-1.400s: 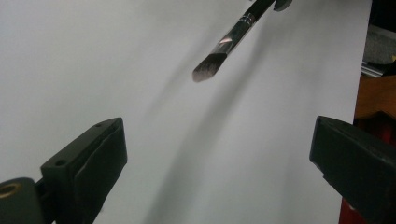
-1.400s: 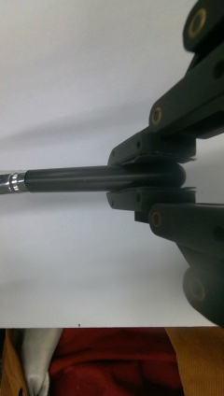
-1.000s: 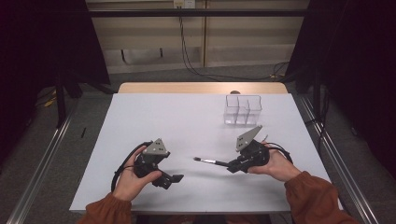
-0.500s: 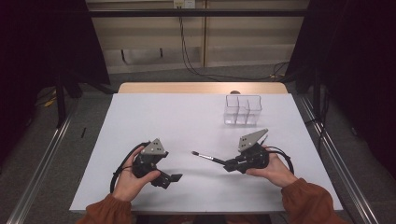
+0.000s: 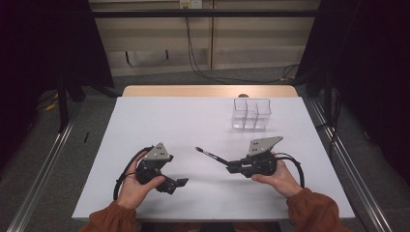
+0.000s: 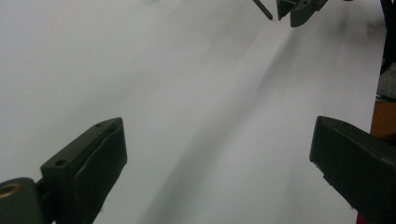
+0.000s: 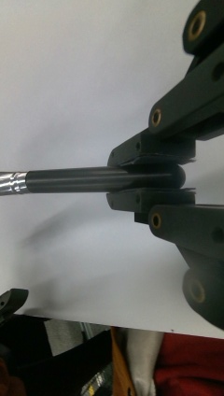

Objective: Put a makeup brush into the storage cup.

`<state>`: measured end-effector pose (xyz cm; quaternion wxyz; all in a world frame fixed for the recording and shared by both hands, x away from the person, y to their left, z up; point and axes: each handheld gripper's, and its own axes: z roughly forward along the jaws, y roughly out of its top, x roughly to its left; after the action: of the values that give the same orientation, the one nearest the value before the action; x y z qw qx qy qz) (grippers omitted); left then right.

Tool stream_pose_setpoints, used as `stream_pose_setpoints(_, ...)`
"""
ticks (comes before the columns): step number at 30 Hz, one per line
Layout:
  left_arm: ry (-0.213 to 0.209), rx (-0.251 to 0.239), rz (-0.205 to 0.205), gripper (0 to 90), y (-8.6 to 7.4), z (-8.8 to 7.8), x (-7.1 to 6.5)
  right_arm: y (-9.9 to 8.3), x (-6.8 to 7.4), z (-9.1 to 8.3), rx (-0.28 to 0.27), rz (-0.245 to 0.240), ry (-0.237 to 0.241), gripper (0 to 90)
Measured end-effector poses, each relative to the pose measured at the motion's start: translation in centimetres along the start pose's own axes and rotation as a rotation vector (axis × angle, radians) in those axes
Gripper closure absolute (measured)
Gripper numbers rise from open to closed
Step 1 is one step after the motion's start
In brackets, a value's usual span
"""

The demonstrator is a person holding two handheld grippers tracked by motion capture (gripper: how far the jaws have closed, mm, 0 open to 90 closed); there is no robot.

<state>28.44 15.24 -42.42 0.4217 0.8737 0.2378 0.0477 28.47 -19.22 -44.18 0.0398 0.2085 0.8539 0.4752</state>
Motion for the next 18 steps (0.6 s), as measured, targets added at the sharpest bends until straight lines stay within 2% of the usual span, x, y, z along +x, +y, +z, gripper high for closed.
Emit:
stream_pose_setpoints(6,-0.004,0.012,0.002,4.0,-0.14,0.21,-0.04,-0.32,0.13,0.21,-0.049,0.008,-0.011,80.1)
stream_pose_setpoints(12,-0.003,0.006,-0.004,4.0,-0.22,0.36,-0.01,0.0,0.18,-0.42,-0.137,0.011,-0.049,80.2)
stream_pose_setpoints(18,0.002,-0.012,-0.004,4.0,-0.23,0.21,-0.01,0.16,0.01,-0.74,-0.206,0.025,-0.048,80.2)
